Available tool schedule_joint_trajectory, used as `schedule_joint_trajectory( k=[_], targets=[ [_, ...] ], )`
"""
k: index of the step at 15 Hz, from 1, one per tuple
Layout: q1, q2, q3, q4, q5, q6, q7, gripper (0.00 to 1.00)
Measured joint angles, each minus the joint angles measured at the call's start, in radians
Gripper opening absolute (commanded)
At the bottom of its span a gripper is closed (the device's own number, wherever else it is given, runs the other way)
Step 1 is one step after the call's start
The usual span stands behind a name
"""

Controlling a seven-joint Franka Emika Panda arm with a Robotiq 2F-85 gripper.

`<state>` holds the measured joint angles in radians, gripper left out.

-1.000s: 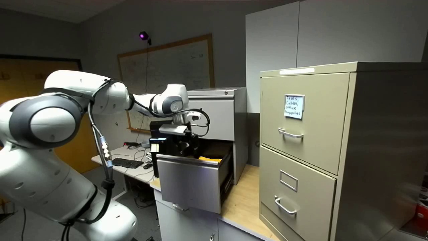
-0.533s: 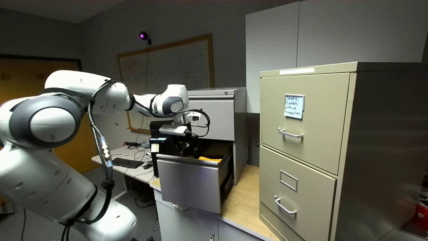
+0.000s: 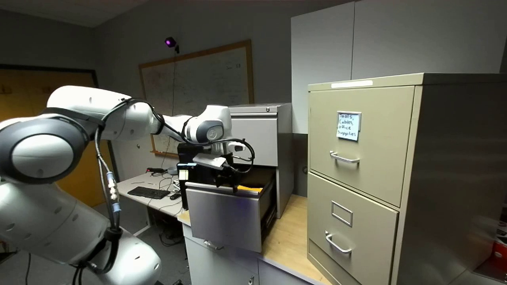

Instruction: Push the bottom drawer on the left filing cabinet closed

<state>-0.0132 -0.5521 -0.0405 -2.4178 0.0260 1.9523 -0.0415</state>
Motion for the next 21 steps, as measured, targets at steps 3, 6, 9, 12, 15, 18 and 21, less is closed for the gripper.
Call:
schedule_joint_trajectory(
  k=[3,6,9,12,15,18,21],
  targets=[
    [-0.029,-0.009,-0.041,-0.050,0.007,0.004,0.000,0.44],
    [-0.050,0.004,-0.077,-0.093,0.028,0.020,0.000,0.22],
    [-0.060,0.030,-0.097,-0.120,0.065,0.081,0.000,0.01],
    [-0.060,0.067,-0.105,-0.126,0.132,0.189,-0.002,0.00],
    [-0.045,0.104,-0.108,-0.121,0.220,0.324,-0.021,0.00],
    [-0.024,0.125,-0.124,-0.112,0.304,0.396,-0.066,0.00],
    [0.014,0.155,-0.160,-0.094,0.414,0.450,-0.152,0.00]
  ],
)
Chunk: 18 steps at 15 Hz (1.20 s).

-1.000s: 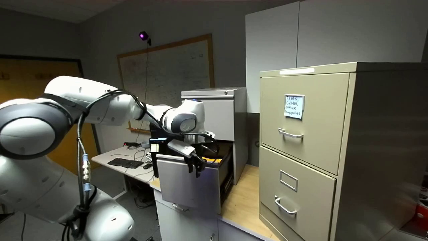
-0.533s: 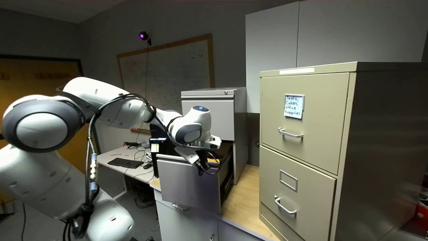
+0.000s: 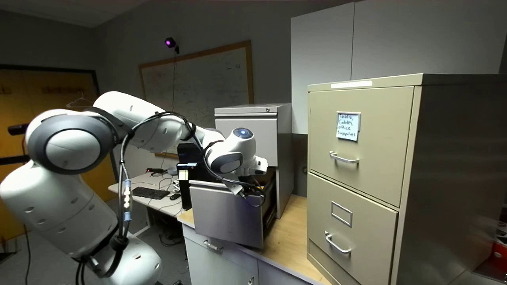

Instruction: Push the bottom drawer on the left filing cabinet closed

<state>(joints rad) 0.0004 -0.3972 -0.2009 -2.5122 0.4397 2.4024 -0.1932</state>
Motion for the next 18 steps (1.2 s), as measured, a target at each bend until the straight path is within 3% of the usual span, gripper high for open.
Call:
schedule_joint_trajectory(
  k=[4,8,18],
  targets=[
    [0.054,0.084,-0.045,0.063,0.165,0.028,-0.151,0.00],
    [0.071,0.199,-0.041,0.172,0.270,0.021,-0.266,0.00],
    [0.009,0.454,0.034,0.461,0.376,-0.075,-0.370,0.00]
  ],
)
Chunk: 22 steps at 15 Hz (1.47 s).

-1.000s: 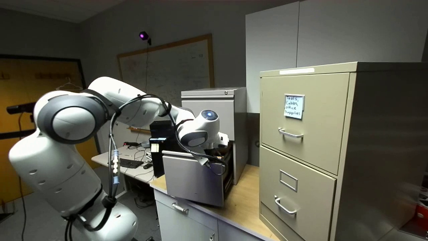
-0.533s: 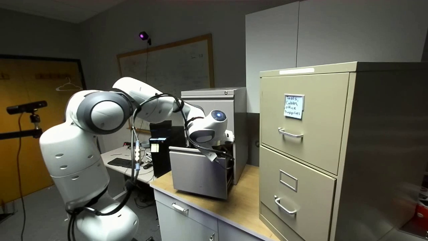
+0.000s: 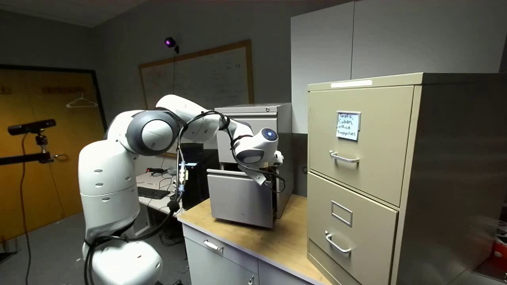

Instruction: Push the bottom drawer on the left filing cabinet closed

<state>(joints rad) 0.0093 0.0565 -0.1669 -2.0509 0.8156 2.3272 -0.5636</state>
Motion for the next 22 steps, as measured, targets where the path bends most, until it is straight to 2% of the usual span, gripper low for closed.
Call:
schedule_joint_trajectory(
  k=[13,16,22],
  targets=[
    [-0.087,0.272,0.121,0.369,0.004,-0.081,0.001,0.00],
    [-0.088,0.299,0.152,0.510,0.007,-0.104,0.030,0.00],
    [-0.105,0.326,0.157,0.647,-0.037,-0.254,0.067,0.00]
  ],
)
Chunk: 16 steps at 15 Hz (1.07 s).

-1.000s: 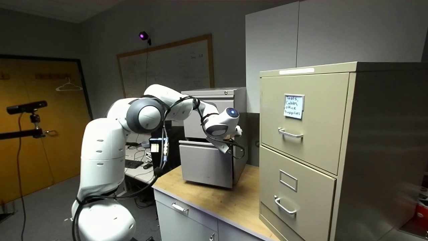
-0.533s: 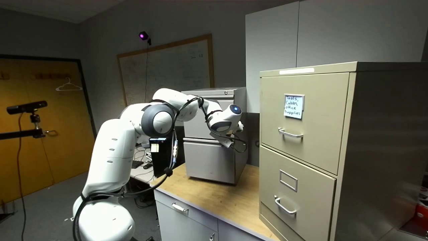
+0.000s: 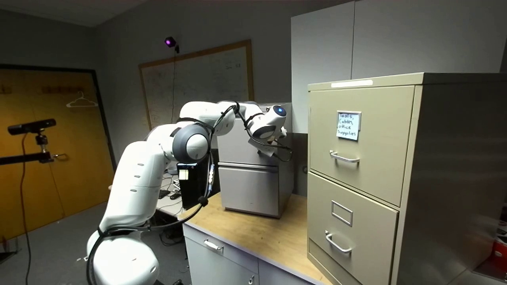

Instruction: Push the bottom drawer on the left filing cabinet closed

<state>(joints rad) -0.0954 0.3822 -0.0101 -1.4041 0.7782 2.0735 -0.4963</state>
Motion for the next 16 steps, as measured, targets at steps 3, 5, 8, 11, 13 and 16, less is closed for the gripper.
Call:
schedule_joint_trajectory(
  k=[3,5,8,11,13,16],
  targets=[
    [-0.011,0.015,0.000,0.040,-0.007,-0.041,0.009,0.00],
    [-0.017,0.017,0.000,0.051,-0.016,-0.046,0.020,0.00],
    [-0.043,0.017,-0.006,0.040,-0.035,-0.040,0.033,0.00],
    [-0.087,0.016,-0.019,-0.025,-0.051,-0.038,0.034,0.00],
    [-0.113,0.017,-0.027,-0.088,-0.054,-0.037,0.034,0.00],
    [-0.127,0.022,-0.028,-0.161,-0.053,-0.036,0.034,0.00]
  ],
)
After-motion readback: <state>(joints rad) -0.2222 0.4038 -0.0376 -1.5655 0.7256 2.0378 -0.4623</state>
